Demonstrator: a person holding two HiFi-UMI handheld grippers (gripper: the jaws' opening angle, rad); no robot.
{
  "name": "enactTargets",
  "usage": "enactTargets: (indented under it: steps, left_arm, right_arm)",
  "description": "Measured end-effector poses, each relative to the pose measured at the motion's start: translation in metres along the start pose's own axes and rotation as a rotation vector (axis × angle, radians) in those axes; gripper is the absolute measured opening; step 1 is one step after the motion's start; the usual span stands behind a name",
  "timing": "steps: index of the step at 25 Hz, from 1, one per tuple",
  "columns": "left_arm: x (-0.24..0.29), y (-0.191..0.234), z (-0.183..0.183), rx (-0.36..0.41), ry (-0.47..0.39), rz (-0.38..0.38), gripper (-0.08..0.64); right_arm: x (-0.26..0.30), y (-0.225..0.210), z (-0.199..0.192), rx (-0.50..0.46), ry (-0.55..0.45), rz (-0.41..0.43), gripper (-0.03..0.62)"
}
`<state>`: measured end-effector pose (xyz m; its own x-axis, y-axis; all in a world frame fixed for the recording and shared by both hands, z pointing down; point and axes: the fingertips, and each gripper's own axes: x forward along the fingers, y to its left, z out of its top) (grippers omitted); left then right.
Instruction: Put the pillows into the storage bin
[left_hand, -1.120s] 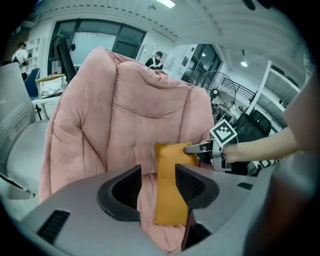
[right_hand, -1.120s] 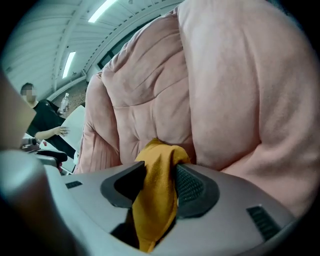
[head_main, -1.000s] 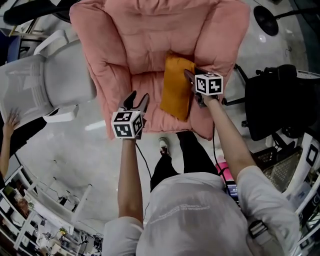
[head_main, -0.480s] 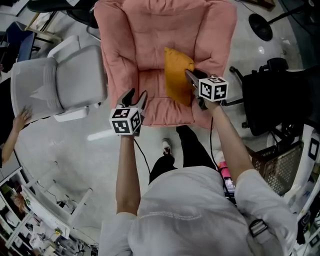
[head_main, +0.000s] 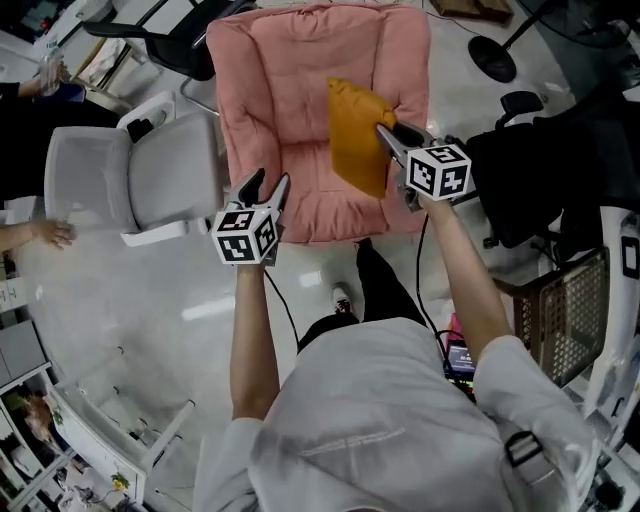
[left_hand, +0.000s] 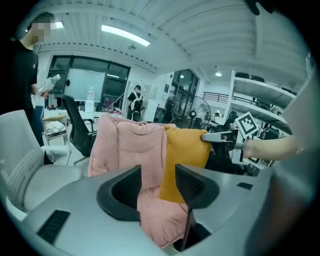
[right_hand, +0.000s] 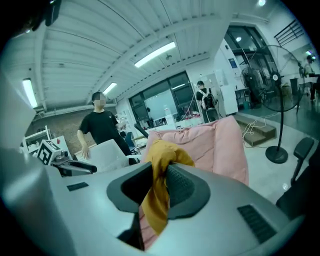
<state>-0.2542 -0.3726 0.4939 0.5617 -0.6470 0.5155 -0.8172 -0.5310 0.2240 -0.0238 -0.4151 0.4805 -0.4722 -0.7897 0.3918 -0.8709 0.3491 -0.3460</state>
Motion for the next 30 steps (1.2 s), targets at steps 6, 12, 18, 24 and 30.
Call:
enactTargets:
  steps: [6, 12, 18, 24, 30]
  left_arm:
    - [-0.037, -0.037, 0.008, 0.065, -0.043, -0.084, 0.229]
    - [-0.04, -0.092, -0.01, 0.115, -0.017, -0.19, 0.229]
    - [-0.03, -0.168, -0.035, 0.178, 0.042, -0.326, 0.229]
    - [-0.022, -0.267, -0.071, 0.23, 0.091, -0.428, 0.229]
    - [-0.024, -0.394, -0.131, 0.31, 0.177, -0.567, 0.229]
  right_arm:
    - [-0.082, 0.034, 0.008, 0.012, -0.104, -0.062, 0.097]
    - [-0.159, 0.035, -0.019, 0.079, -0.152, -0.13, 0.093]
    - [-0.247, 0.019, -0.065, 0.142, -0.169, -0.246, 0.091]
    - [-0.36, -0.009, -0.109, 0.227, -0.238, -0.327, 0.089]
    - [-0.506, -0.032, -0.18, 0.327, -0.304, -0.483, 0.087]
